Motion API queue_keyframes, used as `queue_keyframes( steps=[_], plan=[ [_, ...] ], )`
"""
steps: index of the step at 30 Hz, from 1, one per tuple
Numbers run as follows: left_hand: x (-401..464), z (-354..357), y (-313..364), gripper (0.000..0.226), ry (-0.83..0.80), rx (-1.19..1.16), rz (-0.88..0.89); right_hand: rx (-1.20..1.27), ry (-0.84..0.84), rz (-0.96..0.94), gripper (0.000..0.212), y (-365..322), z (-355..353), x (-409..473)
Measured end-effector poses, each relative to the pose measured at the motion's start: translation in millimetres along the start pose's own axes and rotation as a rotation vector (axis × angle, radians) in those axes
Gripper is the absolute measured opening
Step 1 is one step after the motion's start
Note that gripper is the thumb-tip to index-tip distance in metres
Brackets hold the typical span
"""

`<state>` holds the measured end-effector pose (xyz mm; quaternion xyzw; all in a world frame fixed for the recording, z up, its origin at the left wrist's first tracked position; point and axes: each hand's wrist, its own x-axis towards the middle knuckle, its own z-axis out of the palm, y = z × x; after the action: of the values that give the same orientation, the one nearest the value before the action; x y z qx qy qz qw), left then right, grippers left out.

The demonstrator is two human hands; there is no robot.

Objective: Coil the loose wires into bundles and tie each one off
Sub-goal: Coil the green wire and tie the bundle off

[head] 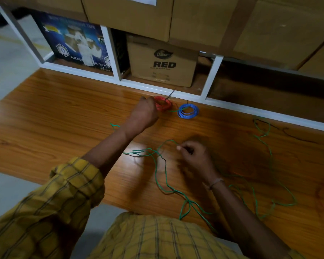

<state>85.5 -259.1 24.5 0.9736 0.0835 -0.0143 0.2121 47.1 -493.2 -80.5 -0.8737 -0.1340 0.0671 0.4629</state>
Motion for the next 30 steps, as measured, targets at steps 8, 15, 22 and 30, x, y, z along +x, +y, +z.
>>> queue_keyframes(
  steps=[8,15,22,30],
  plan=[
    [-34.7,21.7,0.0,0.012,-0.164,-0.562,0.075,0.711,0.054,0.397,0.014,-79.0,-15.6,34.5],
    [-59.2,37.7,2.7,0.015,-0.215,-0.678,0.114,0.932,0.017,0.473,0.011,-89.2,-29.3,27.7],
    [-61.5,10.4,9.0,0.022,0.203,-0.423,0.332,0.975,-0.023,0.425,0.019,-89.9,-58.0,12.7],
    [-50.3,-19.6,27.5,0.028,0.049,-0.006,0.526,0.748,-0.072,0.135,0.038,-86.8,-118.8,2.6]
  ],
)
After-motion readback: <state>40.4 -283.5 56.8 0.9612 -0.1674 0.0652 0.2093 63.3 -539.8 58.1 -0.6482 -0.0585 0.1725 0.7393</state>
